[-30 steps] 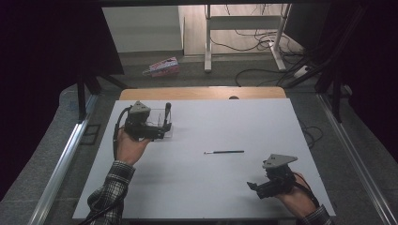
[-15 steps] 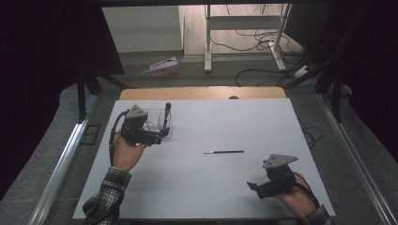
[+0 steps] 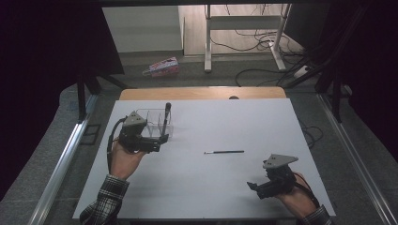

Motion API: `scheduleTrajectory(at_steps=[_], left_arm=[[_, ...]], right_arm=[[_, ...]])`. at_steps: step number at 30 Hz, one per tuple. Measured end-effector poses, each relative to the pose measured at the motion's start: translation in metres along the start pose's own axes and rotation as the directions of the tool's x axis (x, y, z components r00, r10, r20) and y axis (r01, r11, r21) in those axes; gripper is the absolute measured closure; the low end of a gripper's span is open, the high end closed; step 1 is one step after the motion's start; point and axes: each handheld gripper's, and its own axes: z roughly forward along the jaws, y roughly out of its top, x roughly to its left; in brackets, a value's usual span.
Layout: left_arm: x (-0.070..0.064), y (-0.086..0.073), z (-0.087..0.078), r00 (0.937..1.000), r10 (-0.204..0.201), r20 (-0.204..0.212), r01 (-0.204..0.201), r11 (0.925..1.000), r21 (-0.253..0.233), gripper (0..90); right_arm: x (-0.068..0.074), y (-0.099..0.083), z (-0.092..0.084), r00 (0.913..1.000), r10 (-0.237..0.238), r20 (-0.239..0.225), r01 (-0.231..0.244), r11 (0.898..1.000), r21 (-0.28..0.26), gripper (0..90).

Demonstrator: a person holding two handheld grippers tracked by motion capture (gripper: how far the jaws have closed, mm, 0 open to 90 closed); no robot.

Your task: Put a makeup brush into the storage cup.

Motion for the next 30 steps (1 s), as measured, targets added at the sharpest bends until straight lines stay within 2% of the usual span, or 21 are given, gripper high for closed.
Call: scheduleTrajectory(at_steps=[8, 9, 13, 19, 30], left_arm=[[-0.007, -0.01, -0.002, 0.9999, 0.011, 0.001, -0.011, 0.9999, -0.004, 0.1], [-0.009, -0.012, -0.002, 0.9996, 0.028, -0.004, -0.028, 0.9996, -0.003, 0.0], [-0.013, -0.015, -0.003, 0.9993, 0.037, -0.006, -0.037, 0.9993, -0.006, 0.1], [-0.019, -0.023, -0.006, 0.9992, 0.04, -0.007, -0.04, 0.9991, -0.009, 0.1], [-0.02, -0.041, -0.012, 0.9998, 0.005, 0.019, -0.005, 0.9998, -0.021, 0.2]], right_arm=[[0.0, -0.002, -0.003, 0.9999, 0.008, 0.01, -0.008, 1.0, -0.01, 1.4], [-0.001, -0.002, -0.003, 0.9999, 0.008, 0.011, -0.008, 1.0, -0.015, 1.4], [0.0, -0.002, -0.003, 0.9999, 0.007, 0.01, -0.007, 1.0, -0.017, 1.4], [-0.001, -0.002, -0.004, 0.9999, 0.011, 0.007, -0.011, 1.0, -0.028, 1.1], [-0.002, 0.0, -0.003, 0.9999, 0.013, 0.0, -0.013, 0.999, -0.039, 0.0]])
